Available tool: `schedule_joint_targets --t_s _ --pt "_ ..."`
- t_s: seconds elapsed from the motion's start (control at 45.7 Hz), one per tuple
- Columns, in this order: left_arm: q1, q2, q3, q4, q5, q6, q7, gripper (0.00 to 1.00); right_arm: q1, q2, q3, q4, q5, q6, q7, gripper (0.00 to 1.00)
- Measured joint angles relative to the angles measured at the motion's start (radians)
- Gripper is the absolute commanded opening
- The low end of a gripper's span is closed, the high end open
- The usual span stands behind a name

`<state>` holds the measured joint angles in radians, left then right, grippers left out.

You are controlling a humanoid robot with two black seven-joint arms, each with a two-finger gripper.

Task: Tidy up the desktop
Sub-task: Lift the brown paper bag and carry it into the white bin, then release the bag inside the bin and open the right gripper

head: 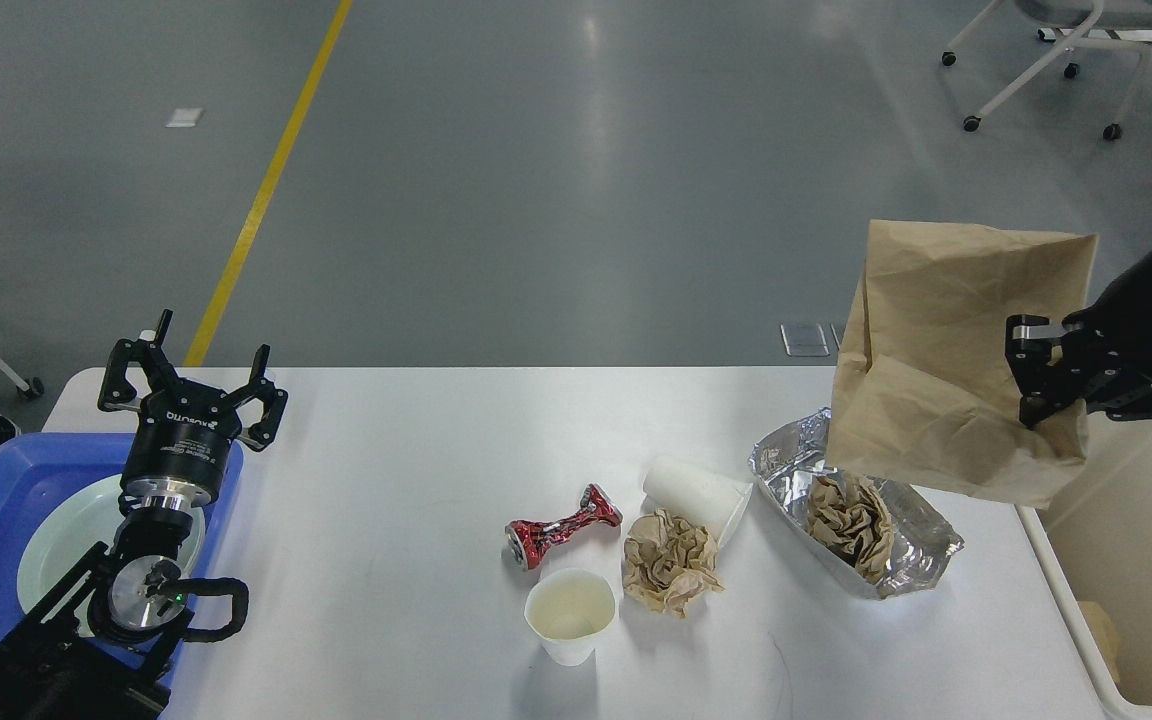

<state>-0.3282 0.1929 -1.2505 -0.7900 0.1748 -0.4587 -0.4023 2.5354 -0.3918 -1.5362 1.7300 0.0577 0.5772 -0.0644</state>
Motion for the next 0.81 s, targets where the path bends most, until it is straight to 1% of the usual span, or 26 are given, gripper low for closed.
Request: schedule_joint_targets --t_s 0.153,0.175,0.263,0.394,0.481,0.547,0.7,0.81 --pt "0.0 0.0 0.0 0.0 0.0 0.0 -0.001 0.96 -0.055 -0.049 -0.063 -0.054 0.001 -0.034 0.001 0.0" --pt "0.0 0.0 0.0 0.0 0.0 0.0 -0.001 0.96 -0.102 -0.083 -0.081 -0.101 0.001 -0.051 0.001 0.0" --pt "0.0 0.0 0.0 -0.001 0.0 0.0 -0.001 0.96 -0.214 -0.16 -0.092 -0.2 0.001 -0.087 0.002 0.0" --pt "0.0 -0.001 0.0 0.0 0.0 0.0 -0.001 0.96 -0.424 -0.293 -0.071 -0.386 0.002 -0.172 0.002 0.0" --pt "0.0 -0.001 0.0 0.0 0.0 0.0 -0.001 0.96 -0.592 -0.352 -0.006 -0.532 0.002 -0.23 0.002 0.0" --pt "0.0 -0.001 0.0 0.0 0.0 0.0 -0.001 0.96 -0.736 -0.372 0.062 -0.641 0.001 -0.256 0.002 0.0" --pt "0.0 -0.001 0.0 0.0 0.0 0.0 -0.001 0.96 -1.061 -0.377 0.246 -0.887 0.0 -0.277 0.0 0.0" --pt "0.0 -0.001 0.0 0.0 0.0 0.0 -0.001 0.96 -1.261 -0.357 0.372 -1.004 0.0 -0.325 -0.002 0.0"
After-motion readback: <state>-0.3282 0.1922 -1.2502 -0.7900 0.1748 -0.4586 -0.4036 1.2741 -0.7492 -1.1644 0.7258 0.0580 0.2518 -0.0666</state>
